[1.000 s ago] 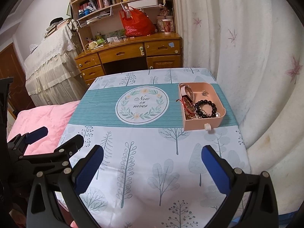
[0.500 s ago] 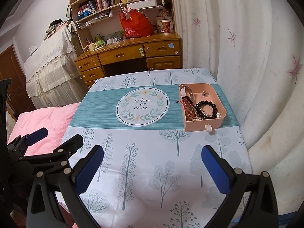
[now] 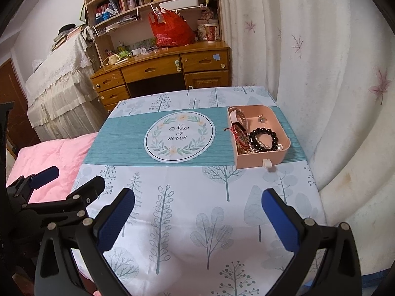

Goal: Organize jewelry

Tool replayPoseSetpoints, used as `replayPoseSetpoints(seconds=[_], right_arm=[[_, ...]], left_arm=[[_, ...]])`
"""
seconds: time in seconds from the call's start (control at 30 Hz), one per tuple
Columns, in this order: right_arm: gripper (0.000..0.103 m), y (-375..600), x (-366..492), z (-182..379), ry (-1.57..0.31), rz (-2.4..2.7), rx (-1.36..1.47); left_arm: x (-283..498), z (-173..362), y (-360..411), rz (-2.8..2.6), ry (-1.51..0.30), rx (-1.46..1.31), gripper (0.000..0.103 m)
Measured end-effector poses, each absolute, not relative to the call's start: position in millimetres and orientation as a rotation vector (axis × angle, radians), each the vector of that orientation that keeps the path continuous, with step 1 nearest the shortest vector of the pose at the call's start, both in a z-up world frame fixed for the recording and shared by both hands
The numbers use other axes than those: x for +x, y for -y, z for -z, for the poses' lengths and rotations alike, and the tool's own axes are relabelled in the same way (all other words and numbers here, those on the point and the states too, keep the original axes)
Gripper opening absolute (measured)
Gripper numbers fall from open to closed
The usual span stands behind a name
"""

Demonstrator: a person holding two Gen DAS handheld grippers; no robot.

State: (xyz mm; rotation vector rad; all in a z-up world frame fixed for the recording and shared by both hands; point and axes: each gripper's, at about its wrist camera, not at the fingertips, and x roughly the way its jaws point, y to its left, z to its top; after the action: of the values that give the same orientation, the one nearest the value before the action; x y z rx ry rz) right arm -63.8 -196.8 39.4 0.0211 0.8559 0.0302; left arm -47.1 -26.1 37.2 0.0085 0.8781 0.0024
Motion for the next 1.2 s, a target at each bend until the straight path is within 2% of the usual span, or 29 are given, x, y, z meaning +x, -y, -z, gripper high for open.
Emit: replayPoseSetpoints(seconds=[1.2], right_arm=[[0.103, 195.7, -54.4, -46.5, -0.863, -0.041, 0.024]], left_arm=[[-41.1, -37.5, 24.2, -0.011, -0.87, -0.009, 0.102]])
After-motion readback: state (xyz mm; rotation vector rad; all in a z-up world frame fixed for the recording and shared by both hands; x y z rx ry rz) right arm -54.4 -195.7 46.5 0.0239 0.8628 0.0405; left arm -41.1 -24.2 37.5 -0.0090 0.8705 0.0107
